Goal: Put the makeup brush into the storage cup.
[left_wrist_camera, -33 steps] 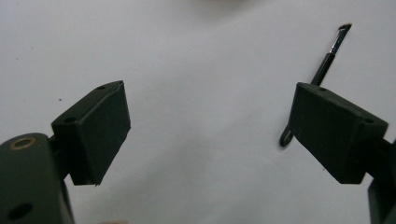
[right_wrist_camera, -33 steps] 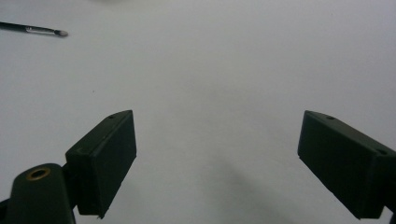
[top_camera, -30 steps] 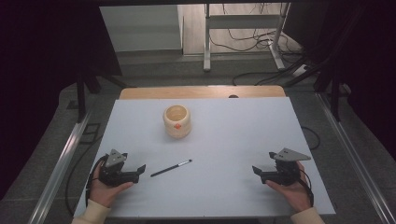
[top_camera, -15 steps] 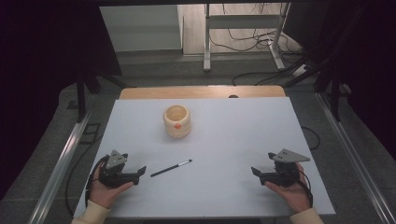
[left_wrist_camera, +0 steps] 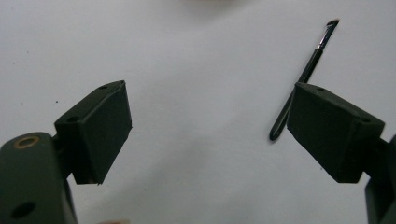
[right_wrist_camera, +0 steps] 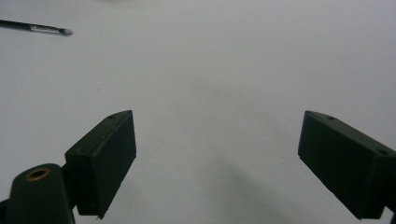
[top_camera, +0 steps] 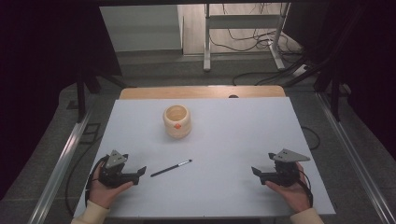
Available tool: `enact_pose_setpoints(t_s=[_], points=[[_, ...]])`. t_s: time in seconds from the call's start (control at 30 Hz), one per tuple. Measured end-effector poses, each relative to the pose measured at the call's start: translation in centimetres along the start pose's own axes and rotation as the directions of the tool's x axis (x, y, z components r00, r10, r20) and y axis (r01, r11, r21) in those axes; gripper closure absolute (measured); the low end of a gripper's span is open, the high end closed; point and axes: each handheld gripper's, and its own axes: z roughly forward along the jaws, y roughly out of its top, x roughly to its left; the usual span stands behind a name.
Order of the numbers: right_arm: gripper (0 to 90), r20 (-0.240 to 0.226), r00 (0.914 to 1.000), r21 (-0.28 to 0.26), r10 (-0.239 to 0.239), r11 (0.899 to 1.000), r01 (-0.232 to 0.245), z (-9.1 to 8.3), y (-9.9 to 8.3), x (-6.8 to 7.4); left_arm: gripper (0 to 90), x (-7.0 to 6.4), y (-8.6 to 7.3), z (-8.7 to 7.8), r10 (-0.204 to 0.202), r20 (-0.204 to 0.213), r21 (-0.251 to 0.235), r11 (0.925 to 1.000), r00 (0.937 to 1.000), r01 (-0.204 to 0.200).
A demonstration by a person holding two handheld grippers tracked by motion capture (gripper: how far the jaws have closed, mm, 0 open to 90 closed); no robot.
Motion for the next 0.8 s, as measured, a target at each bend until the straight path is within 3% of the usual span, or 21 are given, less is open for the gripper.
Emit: enact_pose_setpoints(t_s=[0.33, 0.8], points=[[11.4, -0.004, 1.0, -0.004, 0.005, 1.0, -0.005, -0.1, 0.0, -0.2, 14.9, 0.1, 0.8, -0.6, -0.004, 0.01, -0.01, 0.9999, 0.9999, 0.004], [11.6, 0.0, 0.9999, -0.004, 0.012, 1.0, -0.012, -0.2, -0.1, -0.2, 15.4, -0.4, 2.4, -1.2, 0.031, 0.044, -0.005, 0.9995, 0.9985, -0.031]])
